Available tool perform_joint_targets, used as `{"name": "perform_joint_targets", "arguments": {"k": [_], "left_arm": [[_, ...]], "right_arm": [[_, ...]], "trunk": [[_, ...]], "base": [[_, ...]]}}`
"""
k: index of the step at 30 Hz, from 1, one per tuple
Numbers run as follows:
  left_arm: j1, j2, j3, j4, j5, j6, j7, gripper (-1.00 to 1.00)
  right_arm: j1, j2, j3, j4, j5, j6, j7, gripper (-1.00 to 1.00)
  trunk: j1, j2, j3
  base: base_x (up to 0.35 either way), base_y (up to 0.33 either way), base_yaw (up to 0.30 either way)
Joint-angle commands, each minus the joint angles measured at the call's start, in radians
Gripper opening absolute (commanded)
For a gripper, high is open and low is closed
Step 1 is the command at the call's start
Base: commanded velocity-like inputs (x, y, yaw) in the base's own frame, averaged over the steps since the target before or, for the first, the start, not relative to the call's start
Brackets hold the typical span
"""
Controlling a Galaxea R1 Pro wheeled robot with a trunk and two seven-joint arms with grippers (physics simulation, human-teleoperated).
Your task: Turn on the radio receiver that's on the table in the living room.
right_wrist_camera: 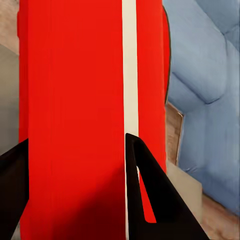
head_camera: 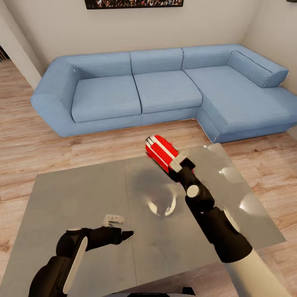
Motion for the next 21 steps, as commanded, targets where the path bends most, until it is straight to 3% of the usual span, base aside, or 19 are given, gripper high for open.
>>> {"name": "perform_joint_targets", "arguments": {"k": [1, 3, 5, 7, 9, 15, 18, 21], "left_arm": [[-0.004, 0.004, 0.006, -0.012, 0.0, 0.028, -0.015, 1.0], [-0.028, 0.013, 0.022, -0.025, -0.001, 0.067, -0.032, 1.0], [-0.039, 0.026, 0.036, -0.028, 0.0, 0.079, -0.037, 1.0], [-0.042, 0.035, 0.041, -0.029, 0.0, 0.083, -0.039, 1.0], [-0.044, 0.051, 0.045, -0.029, 0.0, 0.086, -0.041, 1.0], [-0.06, 0.071, 0.048, -0.029, -0.001, 0.09, -0.042, 1.0], [-0.081, 0.07, 0.048, -0.029, 0.001, 0.09, -0.043, 1.0], [-0.093, 0.069, 0.049, -0.029, 0.007, 0.09, -0.045, 1.0]], "right_arm": [[0.018, -0.006, 0.027, 0.0, 0.009, -0.011, -0.069, -1.0], [0.069, -0.043, 0.113, 0.0, 0.035, -0.041, -0.257, -1.0], [0.096, -0.084, 0.175, 0.002, 0.044, -0.062, -0.379, -1.0], [0.103, -0.11, 0.201, 0.002, 0.047, -0.072, -0.427, -1.0], [0.11, -0.165, 0.241, 0.004, 0.049, -0.089, -0.498, -1.0], [0.123, -0.292, 0.274, 0.01, 0.051, -0.19, -0.643, -1.0], [0.153, -0.338, 0.279, 0.011, 0.05, -0.224, -0.732, -1.0], [0.18, -0.363, 0.349, 0.027, 0.071, -0.232, -0.81, -1.0]], "trunk": [[0.0, 0.0, 0.0], [0.0, 0.0, 0.0], [0.0, 0.0, 0.0], [0.0, 0.0, 0.0], [0.0, 0.0, 0.0], [0.0, 0.0, 0.0], [0.0, 0.0, 0.0], [0.0, 0.0, 0.0]], "base": [[0.0, 0.0, 0.0], [0.0, 0.0, 0.0], [0.0, 0.0, 0.0], [0.0, 0.0, 0.0], [0.0, 0.0, 0.0], [0.0, 0.0, 0.0], [0.0, 0.0, 0.0], [0.0, 0.0, 0.0]]}}
